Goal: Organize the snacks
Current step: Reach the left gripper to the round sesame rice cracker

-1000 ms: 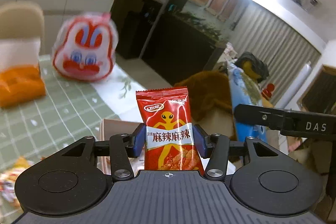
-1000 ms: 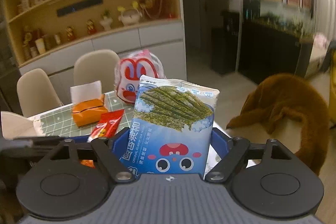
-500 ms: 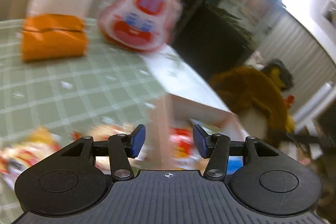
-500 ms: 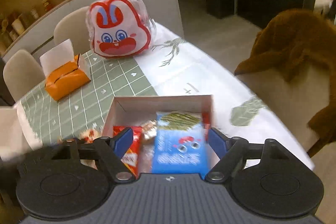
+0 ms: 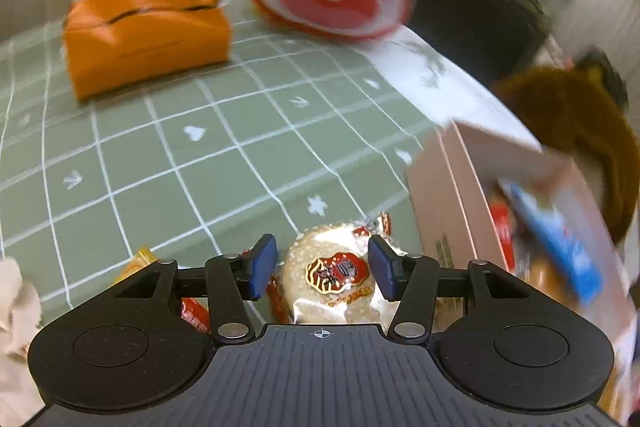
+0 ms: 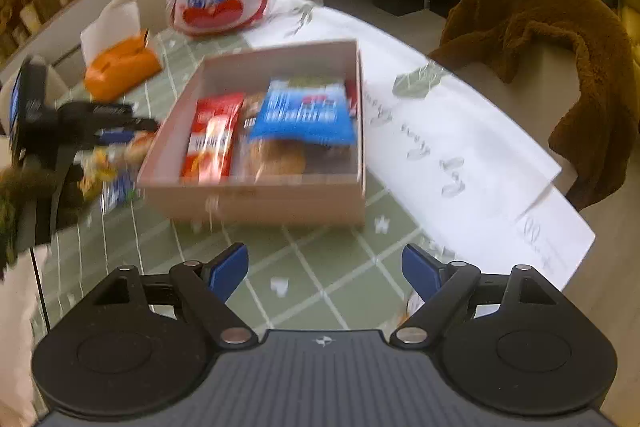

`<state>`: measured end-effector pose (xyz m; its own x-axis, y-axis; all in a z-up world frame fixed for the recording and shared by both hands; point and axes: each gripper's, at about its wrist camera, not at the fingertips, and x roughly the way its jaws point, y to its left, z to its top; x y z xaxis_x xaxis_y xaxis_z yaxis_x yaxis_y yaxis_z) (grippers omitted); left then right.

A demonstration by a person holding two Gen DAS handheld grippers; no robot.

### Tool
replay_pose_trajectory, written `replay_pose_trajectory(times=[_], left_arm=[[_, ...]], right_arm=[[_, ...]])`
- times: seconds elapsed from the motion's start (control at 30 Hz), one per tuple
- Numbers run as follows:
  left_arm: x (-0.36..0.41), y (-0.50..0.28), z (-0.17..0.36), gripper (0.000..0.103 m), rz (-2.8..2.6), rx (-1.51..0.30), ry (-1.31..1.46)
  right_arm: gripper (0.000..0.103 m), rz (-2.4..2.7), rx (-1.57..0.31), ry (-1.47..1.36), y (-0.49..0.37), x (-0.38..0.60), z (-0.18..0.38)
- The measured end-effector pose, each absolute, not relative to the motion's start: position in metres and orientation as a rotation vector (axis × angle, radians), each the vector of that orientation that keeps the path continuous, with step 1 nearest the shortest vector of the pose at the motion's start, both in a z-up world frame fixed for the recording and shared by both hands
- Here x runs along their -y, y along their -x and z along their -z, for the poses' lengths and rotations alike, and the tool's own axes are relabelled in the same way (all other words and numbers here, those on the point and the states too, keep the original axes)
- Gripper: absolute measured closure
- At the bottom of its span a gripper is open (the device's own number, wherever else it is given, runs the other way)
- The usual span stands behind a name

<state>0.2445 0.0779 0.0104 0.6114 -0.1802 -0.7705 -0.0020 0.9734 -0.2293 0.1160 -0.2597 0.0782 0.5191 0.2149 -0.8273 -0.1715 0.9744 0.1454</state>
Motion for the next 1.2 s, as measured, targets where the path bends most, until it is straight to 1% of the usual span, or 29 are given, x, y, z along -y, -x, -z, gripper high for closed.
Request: replay_pose_trajectory(times=[0.17,0.27,0.47,0.6,0.73,0.9,1.07,1.1,1.13,1.17,1.2], left_arm=[[-0.075,-0.195,-0.008,0.048,0.165,-0.910,0.232],[-0.076,-0.168,-0.007,0.051,0.153,-0.913,0.292],[-0.084,-0.123,-0.003,0.050,0.142,-0.972,0.486],[-0.089,-0.106,-0.007,0.050,0.113,-0.993,0.528],[-0.099,-0.096,-0.023,0.050,-0.019,-0.925,0.422],[-0.115,-0.085,-0.031,0.050,-0.064,-0.908,0.465],[-0.120,-0.077,-0.032,0.050,-0.083,-0.889,0.494],[-0.120,-0.076,-0.031,0.050,-0.082,-0.890,0.503],[-0.120,-0.076,-0.030,0.050,-0.078,-0.894,0.508],[-0.119,-0.077,-0.029,0.050,-0.071,-0.899,0.509],[-0.117,-0.077,-0.029,0.050,-0.063,-0.903,0.509]], right_arm=[[0.018,-0.267,-1.016,-0.062,-0.095,0.250,-0.065],[0.018,-0.281,-1.030,-0.062,-0.093,0.240,-0.058],[0.018,-0.364,-1.039,-0.089,-0.094,0.204,-0.059],[0.018,-0.442,-1.038,-0.097,-0.105,0.162,-0.060],[0.018,-0.484,-1.010,-0.046,-0.118,0.111,-0.057],[0.018,-0.468,-0.969,0.127,-0.129,0.054,-0.042],[0.018,-0.440,-0.946,0.159,-0.139,0.041,-0.033],[0.019,-0.445,-0.949,0.164,-0.138,0.041,-0.034],[0.024,-0.454,-0.950,0.165,-0.136,0.043,-0.035],[0.032,-0.462,-0.949,0.165,-0.134,0.044,-0.036],[0.043,-0.462,-0.944,0.172,-0.130,0.047,-0.039]])
